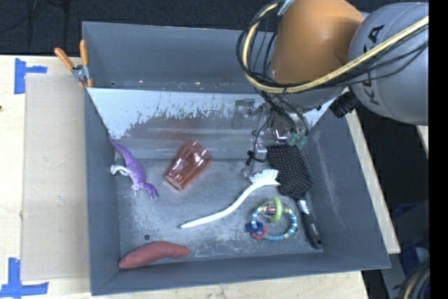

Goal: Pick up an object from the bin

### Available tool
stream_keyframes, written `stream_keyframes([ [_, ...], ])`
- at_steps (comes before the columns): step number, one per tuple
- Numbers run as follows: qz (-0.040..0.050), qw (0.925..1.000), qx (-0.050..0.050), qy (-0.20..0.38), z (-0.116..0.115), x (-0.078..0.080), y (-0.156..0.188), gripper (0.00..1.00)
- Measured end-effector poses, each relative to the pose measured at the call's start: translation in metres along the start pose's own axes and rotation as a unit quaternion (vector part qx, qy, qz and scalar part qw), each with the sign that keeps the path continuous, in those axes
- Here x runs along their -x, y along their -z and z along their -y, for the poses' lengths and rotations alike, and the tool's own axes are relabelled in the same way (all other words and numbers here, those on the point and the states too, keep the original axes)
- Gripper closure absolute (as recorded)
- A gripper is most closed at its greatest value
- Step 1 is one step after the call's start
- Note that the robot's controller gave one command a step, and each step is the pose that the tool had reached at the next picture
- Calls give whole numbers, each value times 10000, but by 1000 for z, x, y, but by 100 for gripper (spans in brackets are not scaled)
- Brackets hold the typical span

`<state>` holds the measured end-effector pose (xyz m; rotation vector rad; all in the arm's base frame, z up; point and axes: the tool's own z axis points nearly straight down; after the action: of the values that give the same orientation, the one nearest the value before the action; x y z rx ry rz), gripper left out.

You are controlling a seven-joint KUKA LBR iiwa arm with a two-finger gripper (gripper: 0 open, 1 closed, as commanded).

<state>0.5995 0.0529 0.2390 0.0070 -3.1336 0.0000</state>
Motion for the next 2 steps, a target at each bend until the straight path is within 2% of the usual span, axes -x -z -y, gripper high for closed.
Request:
stream_keyframes([
  [1, 37, 10000, 2, -7, 0, 1, 5, 0],
  [2, 49, 9995, 1, 317, -24, 9, -55, 0],
])
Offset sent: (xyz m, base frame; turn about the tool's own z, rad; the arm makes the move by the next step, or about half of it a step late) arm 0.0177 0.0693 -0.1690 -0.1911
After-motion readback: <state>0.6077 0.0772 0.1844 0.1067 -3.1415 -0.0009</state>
